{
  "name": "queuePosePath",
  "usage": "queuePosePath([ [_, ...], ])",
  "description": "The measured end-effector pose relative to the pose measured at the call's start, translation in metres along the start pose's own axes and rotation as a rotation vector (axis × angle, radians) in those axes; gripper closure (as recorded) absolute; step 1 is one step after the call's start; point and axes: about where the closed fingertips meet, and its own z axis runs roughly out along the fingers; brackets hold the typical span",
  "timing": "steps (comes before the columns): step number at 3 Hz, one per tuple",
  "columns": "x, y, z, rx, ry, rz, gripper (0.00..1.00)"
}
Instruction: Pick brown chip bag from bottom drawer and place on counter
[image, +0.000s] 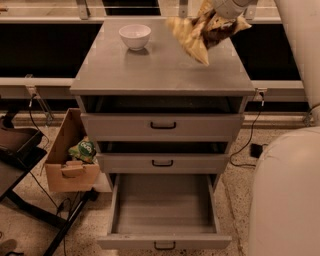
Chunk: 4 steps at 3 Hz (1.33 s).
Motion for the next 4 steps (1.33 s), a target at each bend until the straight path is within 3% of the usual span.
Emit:
queuePosePath([
  [1,0.0,0.0,0.0,0.0,0.0,0.0,0.03],
  [3,0.0,0.0,0.0,0.0,0.0,0.0,0.0],
  [4,0.02,-0.02,-0.025,0.016,0.055,0.007,0.0],
])
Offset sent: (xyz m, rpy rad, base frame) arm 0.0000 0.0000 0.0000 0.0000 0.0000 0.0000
